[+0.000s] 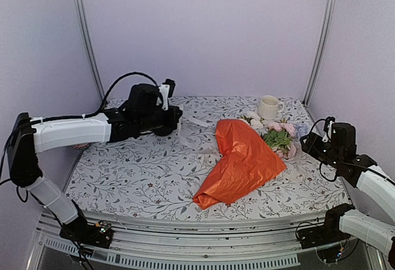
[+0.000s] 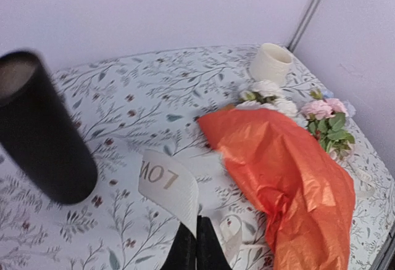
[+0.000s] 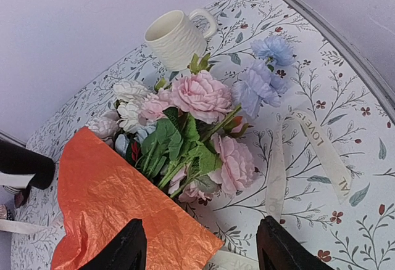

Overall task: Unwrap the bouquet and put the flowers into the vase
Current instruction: Untie the half-tied ribbon from the folded wrapping paper.

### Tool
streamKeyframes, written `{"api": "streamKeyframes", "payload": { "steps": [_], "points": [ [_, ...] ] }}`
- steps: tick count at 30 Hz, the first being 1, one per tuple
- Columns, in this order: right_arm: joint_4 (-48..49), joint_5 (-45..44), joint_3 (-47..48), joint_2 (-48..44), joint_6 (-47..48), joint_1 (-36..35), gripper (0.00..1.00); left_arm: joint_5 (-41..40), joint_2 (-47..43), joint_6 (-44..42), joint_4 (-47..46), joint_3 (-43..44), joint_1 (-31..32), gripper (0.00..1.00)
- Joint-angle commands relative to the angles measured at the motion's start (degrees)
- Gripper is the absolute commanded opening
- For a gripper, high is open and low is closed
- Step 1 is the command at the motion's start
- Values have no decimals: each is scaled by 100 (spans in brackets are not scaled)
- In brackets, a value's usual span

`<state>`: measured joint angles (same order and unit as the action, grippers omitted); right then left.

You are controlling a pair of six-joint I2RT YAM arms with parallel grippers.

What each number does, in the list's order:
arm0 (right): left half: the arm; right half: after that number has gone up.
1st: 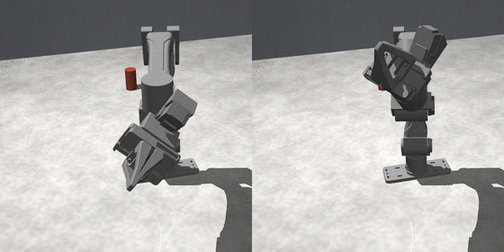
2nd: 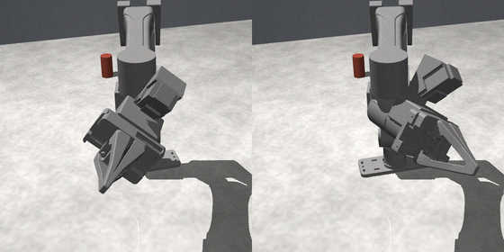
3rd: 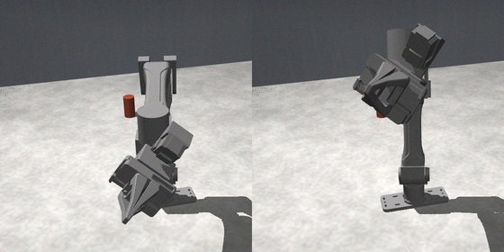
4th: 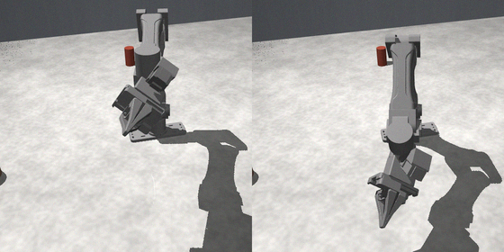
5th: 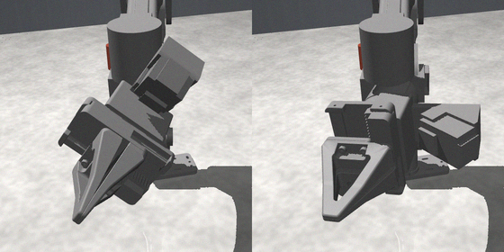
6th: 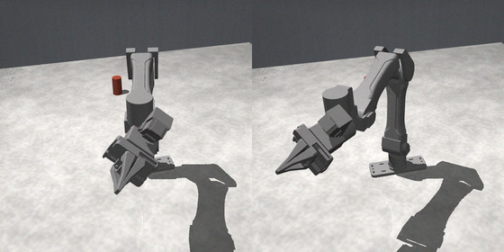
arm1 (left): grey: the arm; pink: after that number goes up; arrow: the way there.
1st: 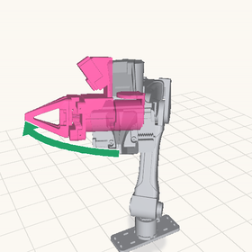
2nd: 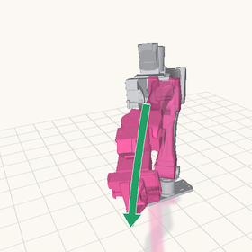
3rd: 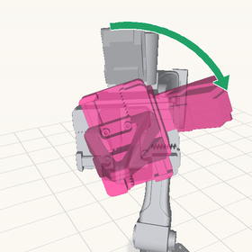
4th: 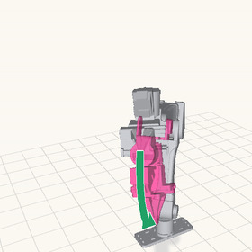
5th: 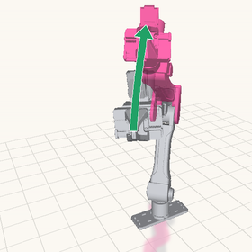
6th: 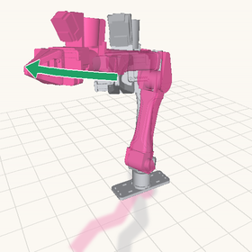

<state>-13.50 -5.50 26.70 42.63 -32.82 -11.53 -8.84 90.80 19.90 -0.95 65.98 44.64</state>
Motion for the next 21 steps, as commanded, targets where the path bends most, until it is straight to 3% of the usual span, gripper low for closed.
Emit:
{"api": "streamKeyframes", "payload": {
  "steps": [1,6,10,11,14,15,17,21],
  "points": [
    [306,412,-73,126,212,28,64,-475,-944,743,-745,-1209,-248,0],
    [486,997,-35,542,311,28,65,-788,-1400,1167,-856,-1973,-649,1],
    [572,1300,-48,861,310,30,65,-1523,-1389,1837,-416,-2236,-770,12],
    [588,1333,-77,899,311,28,65,-1875,-1387,2087,-170,-2253,-779,24],
    [659,1456,-136,945,311,28,66,-3006,-1497,3257,846,-2286,-844,79],
    [694,1510,-162,939,311,29,66,-3241,-1602,3550,1080,-2321,-870,89],
    [703,1562,-206,949,311,28,66,-3531,-1859,3731,1170,-2466,-896,98],
    [677,1479,-283,1049,190,30,68,-3697,-2509,3484,746,-2892,-921,98]
  ]
}}
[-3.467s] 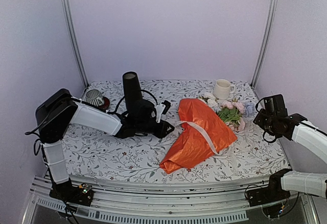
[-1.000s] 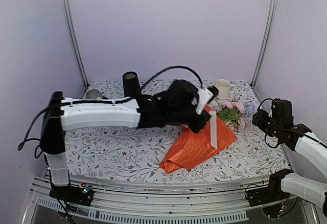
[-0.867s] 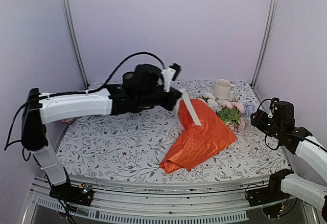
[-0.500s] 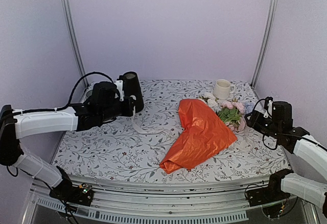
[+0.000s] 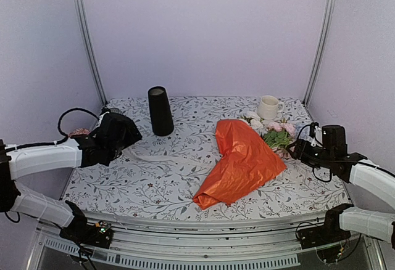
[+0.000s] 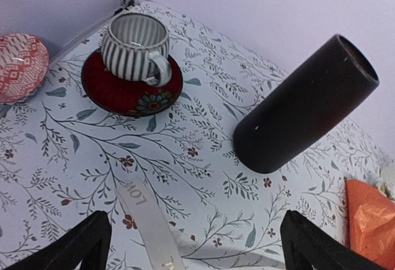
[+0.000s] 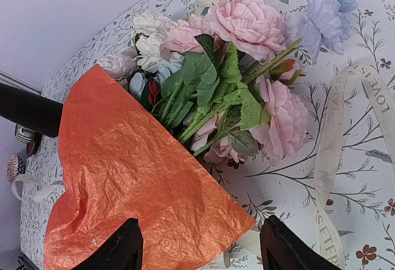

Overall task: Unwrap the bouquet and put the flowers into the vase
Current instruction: Untie the half-tied ribbon from the folded wrapping paper.

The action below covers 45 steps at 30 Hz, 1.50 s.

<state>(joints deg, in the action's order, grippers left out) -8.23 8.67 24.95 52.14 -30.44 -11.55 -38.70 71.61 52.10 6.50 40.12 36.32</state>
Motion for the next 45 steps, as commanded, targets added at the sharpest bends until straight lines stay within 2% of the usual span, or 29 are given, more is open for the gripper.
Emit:
{"api": "streamKeyframes", "payload": {
  "steps": [1,4,7,9,14,21,24,31,35,41,45],
  "points": [
    [140,41,-133,136,-113,30,68,-562,-747,44,-172,-400,-97,98],
    [202,111,-230,253,-286,30,68,858,-1128,-1600,-1399,-695,-101,98],
    [385,335,-385,297,-355,29,68,2642,-1326,-2395,-2161,-878,-91,94],
    [491,487,-491,305,-378,31,68,3474,-1280,-2620,-2271,-829,-39,93],
    [683,800,-799,318,-529,26,70,3579,-1018,-3049,-1640,-464,525,93],
    [1561,1483,-1231,771,-723,35,71,5153,-396,-3586,-2063,-383,1233,90],
    [1774,1523,-1155,1100,-715,31,71,5224,24,-3811,-1830,-106,1655,89],
    [2009,1319,-903,1480,-751,30,70,4398,639,-4013,-1486,97,2505,86],
    [2035,1354,-707,1580,-721,30,70,4364,664,-4045,-1617,-22,2668,86],
    [2632,2331,-490,1654,-869,-20,66,3983,462,-4148,-1679,-130,2730,86],
    [2677,2536,-166,1652,-947,-309,65,3740,245,-4259,-1704,-194,2731,86]
  ]
}}
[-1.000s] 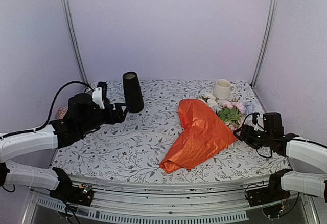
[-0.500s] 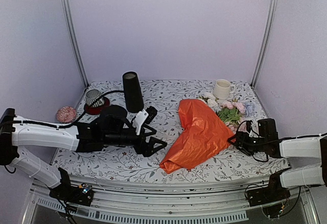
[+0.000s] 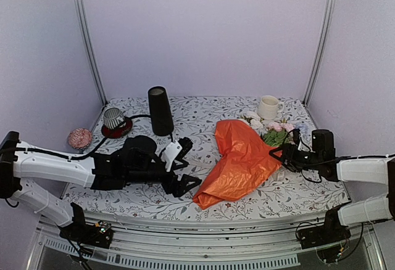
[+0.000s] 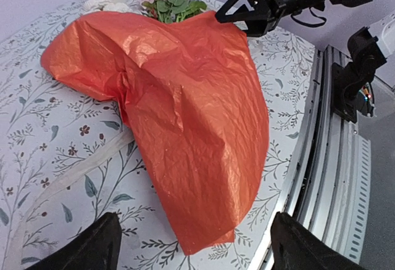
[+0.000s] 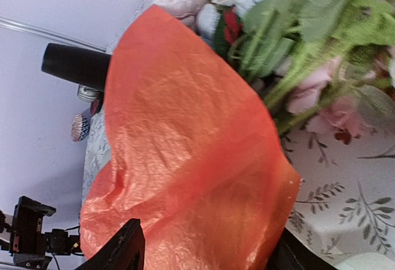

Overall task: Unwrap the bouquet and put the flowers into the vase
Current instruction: Untie the half-tied ribbon from the folded wrapping paper, then unfold the folded wrapping paper from the folded wrapping paper.

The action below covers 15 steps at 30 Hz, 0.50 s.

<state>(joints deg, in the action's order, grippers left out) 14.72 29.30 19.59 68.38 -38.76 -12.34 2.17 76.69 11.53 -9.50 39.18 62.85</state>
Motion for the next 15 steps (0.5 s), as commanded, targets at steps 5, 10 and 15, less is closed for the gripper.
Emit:
{"api": "streamKeyframes", "payload": {
  "steps": [5,10,15],
  "points": [
    [377,475,872,88,-179,-596,62,-493,-311,-277,-105,-67,91,85],
    [374,466,1362,211,-228,-905,61,-1090,-172,-171,-136,72,277,83],
    [367,430,1881,471,-202,-1192,61,-1485,41,-136,-112,339,570,88]
  ]
}}
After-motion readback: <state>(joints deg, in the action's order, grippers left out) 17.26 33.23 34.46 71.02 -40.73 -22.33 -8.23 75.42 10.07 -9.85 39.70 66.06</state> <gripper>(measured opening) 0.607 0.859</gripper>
